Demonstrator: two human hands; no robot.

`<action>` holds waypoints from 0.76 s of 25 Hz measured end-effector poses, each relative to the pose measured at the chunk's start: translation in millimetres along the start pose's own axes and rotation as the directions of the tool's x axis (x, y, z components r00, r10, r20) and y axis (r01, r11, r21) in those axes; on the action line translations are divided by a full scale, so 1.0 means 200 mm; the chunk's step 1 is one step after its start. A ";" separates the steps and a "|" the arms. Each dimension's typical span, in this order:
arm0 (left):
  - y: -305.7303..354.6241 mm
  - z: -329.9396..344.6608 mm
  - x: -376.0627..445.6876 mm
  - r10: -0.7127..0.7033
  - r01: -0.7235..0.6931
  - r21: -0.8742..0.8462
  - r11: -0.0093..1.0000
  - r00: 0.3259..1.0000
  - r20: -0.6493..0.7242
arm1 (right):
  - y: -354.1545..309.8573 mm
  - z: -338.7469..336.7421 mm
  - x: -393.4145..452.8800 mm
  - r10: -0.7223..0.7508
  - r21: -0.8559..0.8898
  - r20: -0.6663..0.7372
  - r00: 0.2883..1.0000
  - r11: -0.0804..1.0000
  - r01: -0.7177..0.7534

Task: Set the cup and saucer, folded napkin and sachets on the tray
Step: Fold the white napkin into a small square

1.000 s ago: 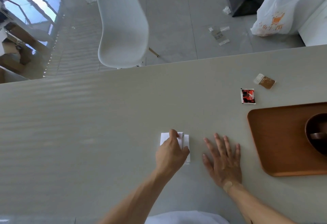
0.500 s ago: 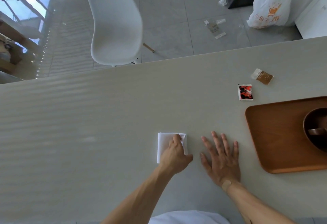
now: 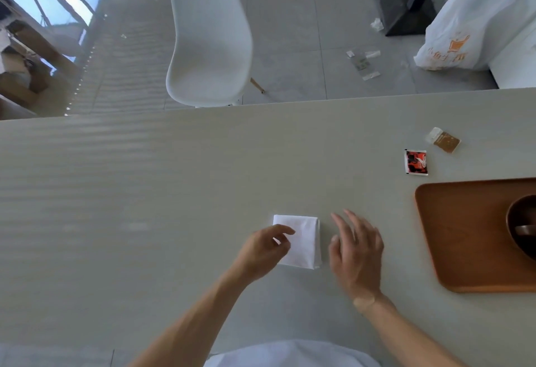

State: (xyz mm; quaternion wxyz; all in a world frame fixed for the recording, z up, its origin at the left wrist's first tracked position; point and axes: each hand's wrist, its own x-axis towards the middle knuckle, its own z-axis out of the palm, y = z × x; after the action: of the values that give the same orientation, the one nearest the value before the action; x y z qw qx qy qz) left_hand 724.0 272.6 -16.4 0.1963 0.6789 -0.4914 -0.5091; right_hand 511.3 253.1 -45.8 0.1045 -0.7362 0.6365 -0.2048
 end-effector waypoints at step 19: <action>-0.28 0.18 0.20 0.428 -0.310 0.743 0.593 0.903 0.035 | -0.05 0.32 0.02 -0.217 -0.132 0.469 0.856 0.941 0.310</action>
State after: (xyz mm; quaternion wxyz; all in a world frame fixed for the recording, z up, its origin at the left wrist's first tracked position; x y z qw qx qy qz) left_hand 718.8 270.1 -93.0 0.0441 0.6181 -0.7673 -0.1651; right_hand 548.3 243.1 -97.4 0.1433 -0.8506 0.5054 0.0238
